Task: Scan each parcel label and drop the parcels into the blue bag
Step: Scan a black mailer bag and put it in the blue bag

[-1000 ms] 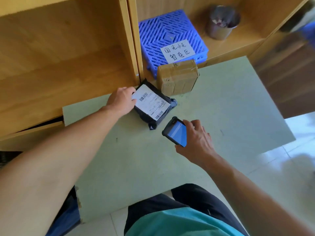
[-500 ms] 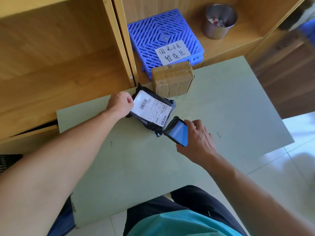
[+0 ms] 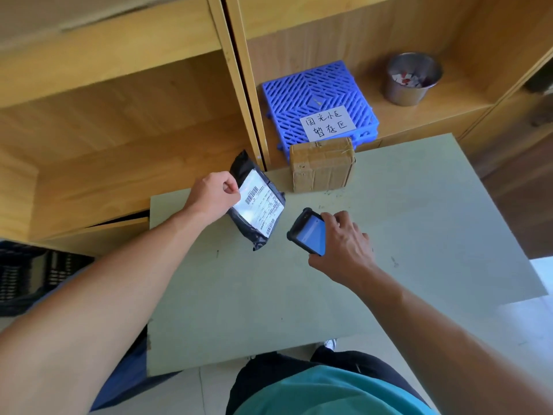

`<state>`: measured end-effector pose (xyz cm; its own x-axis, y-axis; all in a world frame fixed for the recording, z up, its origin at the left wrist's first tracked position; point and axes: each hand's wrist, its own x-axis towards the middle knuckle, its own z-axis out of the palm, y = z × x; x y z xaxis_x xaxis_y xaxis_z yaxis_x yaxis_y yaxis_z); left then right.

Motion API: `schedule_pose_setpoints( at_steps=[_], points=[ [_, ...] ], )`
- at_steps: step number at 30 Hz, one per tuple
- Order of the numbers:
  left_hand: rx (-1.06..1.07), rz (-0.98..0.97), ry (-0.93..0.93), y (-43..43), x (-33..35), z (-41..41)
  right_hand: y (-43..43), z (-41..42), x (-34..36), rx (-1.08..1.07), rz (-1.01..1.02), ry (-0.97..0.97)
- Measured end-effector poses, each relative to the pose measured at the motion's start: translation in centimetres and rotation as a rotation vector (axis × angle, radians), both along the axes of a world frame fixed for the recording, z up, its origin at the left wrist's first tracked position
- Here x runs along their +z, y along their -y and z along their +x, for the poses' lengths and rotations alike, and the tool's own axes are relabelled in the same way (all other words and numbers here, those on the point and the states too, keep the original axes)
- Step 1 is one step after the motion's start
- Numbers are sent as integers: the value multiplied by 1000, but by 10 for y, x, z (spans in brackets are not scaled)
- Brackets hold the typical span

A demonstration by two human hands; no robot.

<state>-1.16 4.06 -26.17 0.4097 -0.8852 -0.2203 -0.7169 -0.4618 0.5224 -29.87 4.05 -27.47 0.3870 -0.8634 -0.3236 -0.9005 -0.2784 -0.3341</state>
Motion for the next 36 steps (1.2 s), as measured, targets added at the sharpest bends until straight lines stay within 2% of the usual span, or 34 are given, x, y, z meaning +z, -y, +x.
schedule_pose_setpoints(
  at_steps=[12,28,36],
  points=[
    [70,-60,14,-67,24,49,-42,49,15,101,-49,8],
    [191,-99,41,-199,47,175,-133,173,31,246,-105,60],
    [304,-108,56,-266,48,222,-170,233,36,323,-122,146]
  ],
)
